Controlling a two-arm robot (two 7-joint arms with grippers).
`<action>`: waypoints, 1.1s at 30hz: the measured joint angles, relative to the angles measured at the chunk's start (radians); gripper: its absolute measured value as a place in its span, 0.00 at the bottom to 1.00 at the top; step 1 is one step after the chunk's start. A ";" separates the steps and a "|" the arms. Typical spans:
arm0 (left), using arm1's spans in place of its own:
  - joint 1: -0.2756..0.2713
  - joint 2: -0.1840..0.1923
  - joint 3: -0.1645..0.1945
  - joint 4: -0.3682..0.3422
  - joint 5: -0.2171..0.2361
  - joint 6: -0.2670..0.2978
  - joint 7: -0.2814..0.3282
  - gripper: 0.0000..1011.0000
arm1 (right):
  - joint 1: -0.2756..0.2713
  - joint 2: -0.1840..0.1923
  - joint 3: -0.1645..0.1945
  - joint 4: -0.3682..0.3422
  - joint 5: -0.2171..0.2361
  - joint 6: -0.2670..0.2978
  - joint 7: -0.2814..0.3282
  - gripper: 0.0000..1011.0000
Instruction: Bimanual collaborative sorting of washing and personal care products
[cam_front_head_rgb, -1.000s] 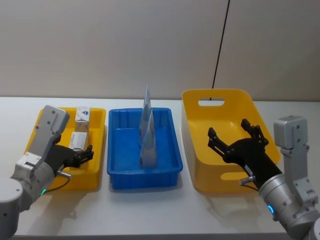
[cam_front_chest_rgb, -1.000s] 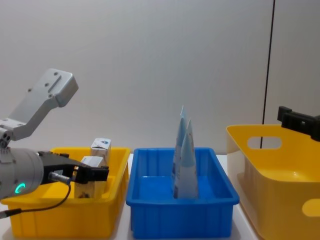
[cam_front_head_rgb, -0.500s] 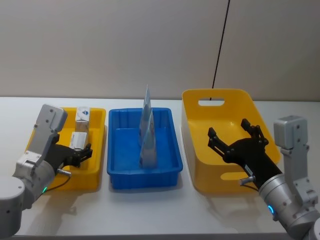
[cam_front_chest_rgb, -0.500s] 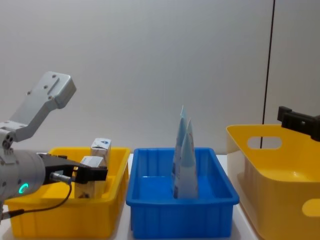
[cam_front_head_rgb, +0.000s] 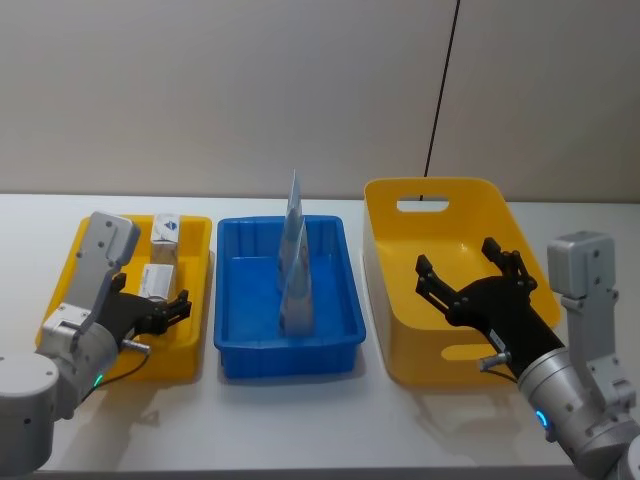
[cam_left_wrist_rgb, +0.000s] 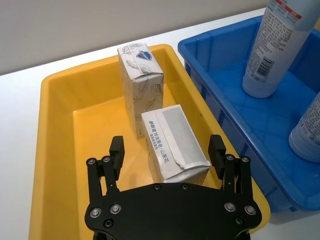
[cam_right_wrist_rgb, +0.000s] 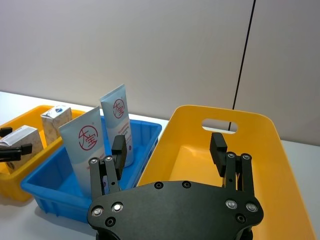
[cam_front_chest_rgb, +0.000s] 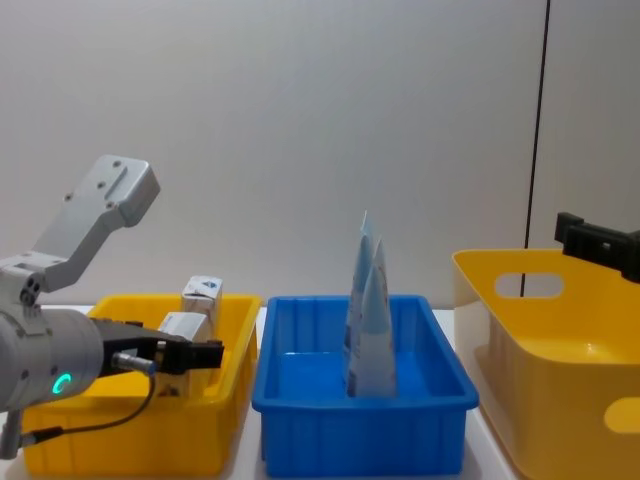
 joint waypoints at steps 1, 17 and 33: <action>-0.001 -0.002 -0.001 0.003 0.001 0.000 -0.001 0.99 | 0.000 0.000 0.000 0.000 0.000 0.000 0.000 0.99; -0.008 -0.012 -0.003 0.018 0.007 -0.003 -0.003 0.68 | 0.000 0.000 0.000 0.000 0.000 0.000 0.000 0.99; -0.009 -0.015 -0.004 0.022 0.009 -0.004 -0.004 0.36 | 0.000 0.000 0.000 0.000 0.000 0.000 0.000 0.99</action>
